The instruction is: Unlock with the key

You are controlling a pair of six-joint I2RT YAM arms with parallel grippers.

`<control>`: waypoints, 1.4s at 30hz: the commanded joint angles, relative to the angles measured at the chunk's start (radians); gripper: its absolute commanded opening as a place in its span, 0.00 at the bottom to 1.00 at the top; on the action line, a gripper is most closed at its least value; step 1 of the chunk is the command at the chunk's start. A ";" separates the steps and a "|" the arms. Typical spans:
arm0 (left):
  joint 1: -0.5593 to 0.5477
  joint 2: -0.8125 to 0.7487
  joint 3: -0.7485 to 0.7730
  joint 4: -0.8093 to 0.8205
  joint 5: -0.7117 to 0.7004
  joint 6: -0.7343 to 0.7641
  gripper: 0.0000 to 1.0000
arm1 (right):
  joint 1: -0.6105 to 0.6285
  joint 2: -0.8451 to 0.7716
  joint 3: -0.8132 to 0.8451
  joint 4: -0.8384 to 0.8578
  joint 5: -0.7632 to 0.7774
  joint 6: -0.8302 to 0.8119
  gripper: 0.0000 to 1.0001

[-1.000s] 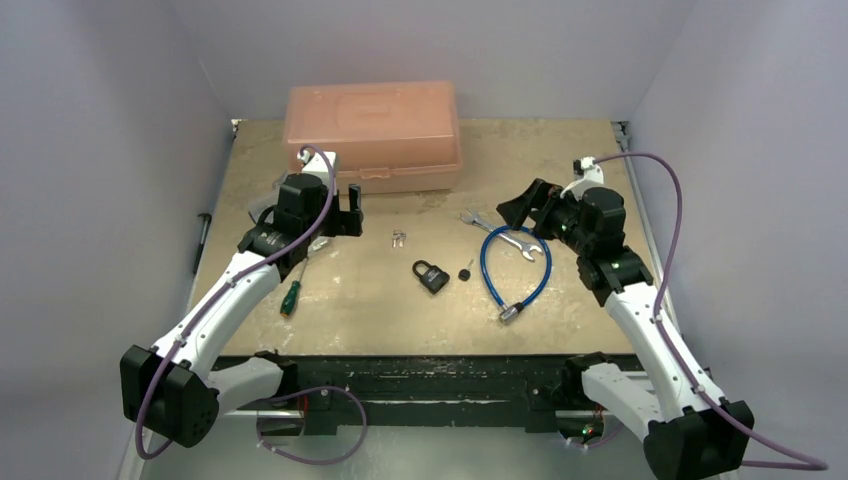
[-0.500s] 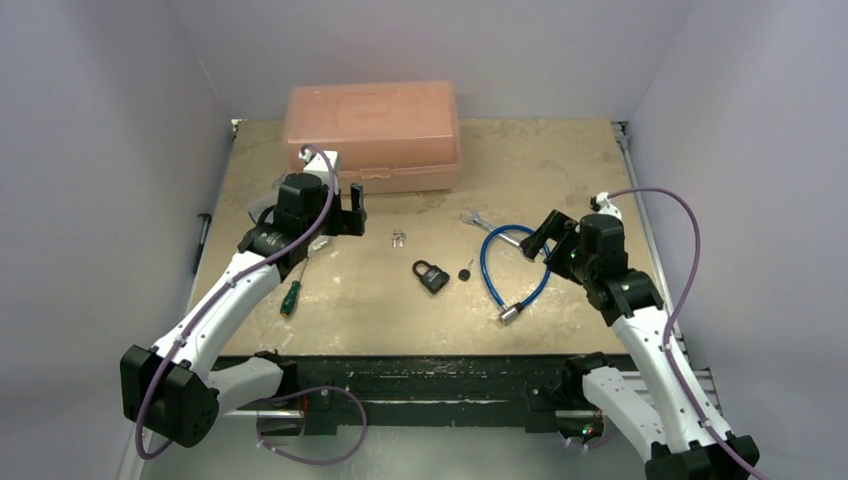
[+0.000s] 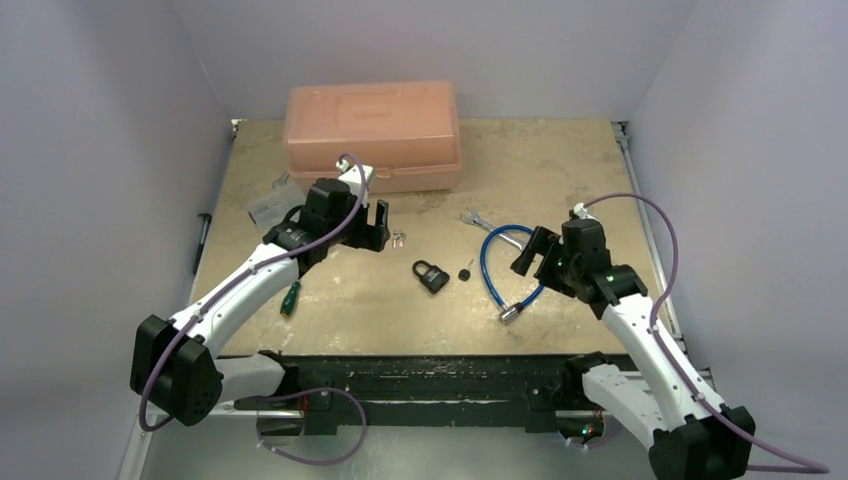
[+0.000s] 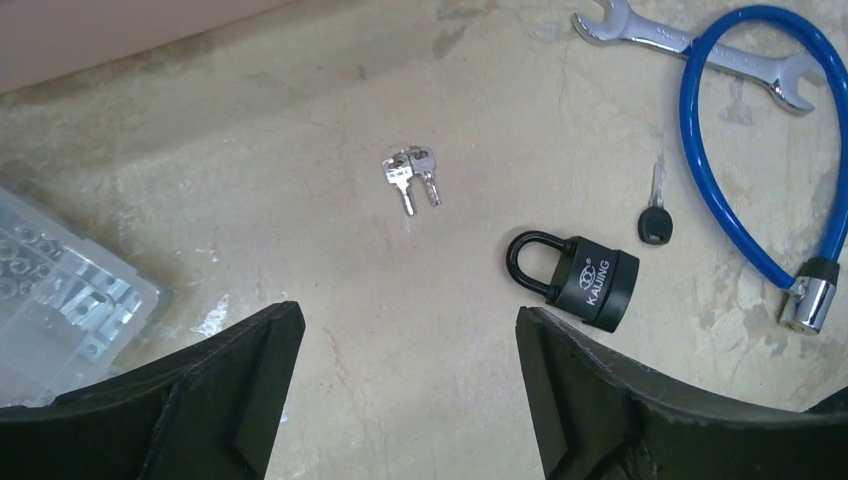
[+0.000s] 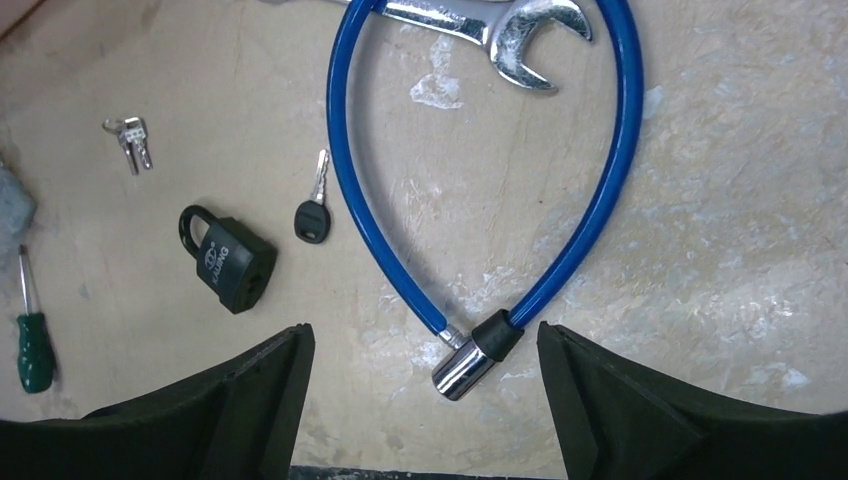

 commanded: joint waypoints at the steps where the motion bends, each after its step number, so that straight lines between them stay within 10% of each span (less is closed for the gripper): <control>1: -0.028 0.023 0.018 0.012 0.025 0.030 0.83 | 0.037 0.056 0.041 0.064 -0.036 -0.035 0.90; 17: -0.036 -0.040 0.033 -0.045 -0.267 0.010 0.77 | 0.291 0.453 0.316 0.189 0.006 -0.162 0.85; 22: -0.036 -0.051 0.033 -0.046 -0.270 0.007 0.76 | 0.371 0.584 0.364 0.151 0.117 -0.027 0.71; 42: -0.036 -0.050 0.037 -0.050 -0.247 0.004 0.75 | 0.503 0.812 0.411 0.067 0.414 0.337 0.67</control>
